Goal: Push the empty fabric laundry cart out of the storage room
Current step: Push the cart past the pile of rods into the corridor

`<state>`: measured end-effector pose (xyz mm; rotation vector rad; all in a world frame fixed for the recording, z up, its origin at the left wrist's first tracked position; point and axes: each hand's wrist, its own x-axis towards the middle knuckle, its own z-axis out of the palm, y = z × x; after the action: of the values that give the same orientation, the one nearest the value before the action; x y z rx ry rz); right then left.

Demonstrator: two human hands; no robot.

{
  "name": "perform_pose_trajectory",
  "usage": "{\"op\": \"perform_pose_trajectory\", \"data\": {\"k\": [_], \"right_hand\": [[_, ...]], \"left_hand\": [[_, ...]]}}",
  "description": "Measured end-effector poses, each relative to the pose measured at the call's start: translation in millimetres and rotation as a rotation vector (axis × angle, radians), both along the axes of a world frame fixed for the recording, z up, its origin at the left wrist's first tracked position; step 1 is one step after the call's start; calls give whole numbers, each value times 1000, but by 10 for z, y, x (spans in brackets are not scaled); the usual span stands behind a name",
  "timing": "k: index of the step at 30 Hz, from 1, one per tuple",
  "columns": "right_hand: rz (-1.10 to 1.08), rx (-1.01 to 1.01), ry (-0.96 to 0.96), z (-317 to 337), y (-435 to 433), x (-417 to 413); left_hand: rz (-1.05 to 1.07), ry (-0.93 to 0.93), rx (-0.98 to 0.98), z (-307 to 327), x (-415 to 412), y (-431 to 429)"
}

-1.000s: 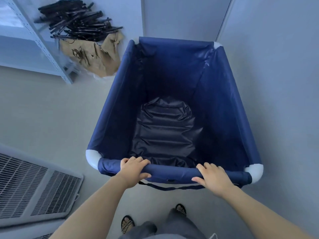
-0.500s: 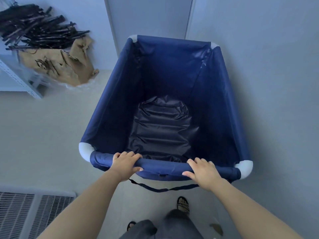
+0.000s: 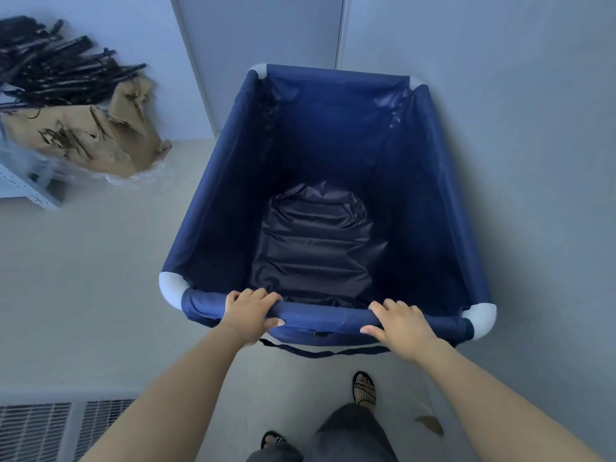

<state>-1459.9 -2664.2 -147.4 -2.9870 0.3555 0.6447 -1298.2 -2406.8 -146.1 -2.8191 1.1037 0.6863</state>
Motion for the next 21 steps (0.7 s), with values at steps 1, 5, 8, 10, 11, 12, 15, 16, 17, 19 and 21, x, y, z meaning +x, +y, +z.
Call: {"op": "perform_pose_trajectory", "data": {"k": [1, 5, 8, 10, 11, 12, 15, 16, 17, 19, 21], "right_hand": [[-2, 3, 1, 2, 4, 2], [-4, 4, -3, 9, 5, -1], [-14, 0, 3, 9, 11, 1], [-29, -2, 10, 6, 19, 1], [-40, -3, 9, 2, 25, 1], [-53, -3, 7, 0, 32, -1], [-91, 0, 2, -5, 47, -4], [-97, -2, -1, -8, 50, -1], [-99, -5, -3, -9, 48, 3], [-101, 1, -1, -9, 28, 20], [-97, 12, 10, -8, -5, 47]], "left_hand": [[-2, 1, -4, -5, 6, 3], [-2, 12, -18, -23, 22, 9], [-3, 19, -30, -29, 25, 17], [-6, 27, -29, -26, 33, 17], [-9, 31, -26, -23, 39, 16], [-11, 37, -22, -17, 43, 14], [-16, 39, -26, -2, 51, 8], [-19, 34, -29, 4, 52, 9], [-21, 29, -30, 10, 52, 6], [-21, 27, -32, 19, 55, -5], [-15, 27, -36, 29, 62, -23]]}}
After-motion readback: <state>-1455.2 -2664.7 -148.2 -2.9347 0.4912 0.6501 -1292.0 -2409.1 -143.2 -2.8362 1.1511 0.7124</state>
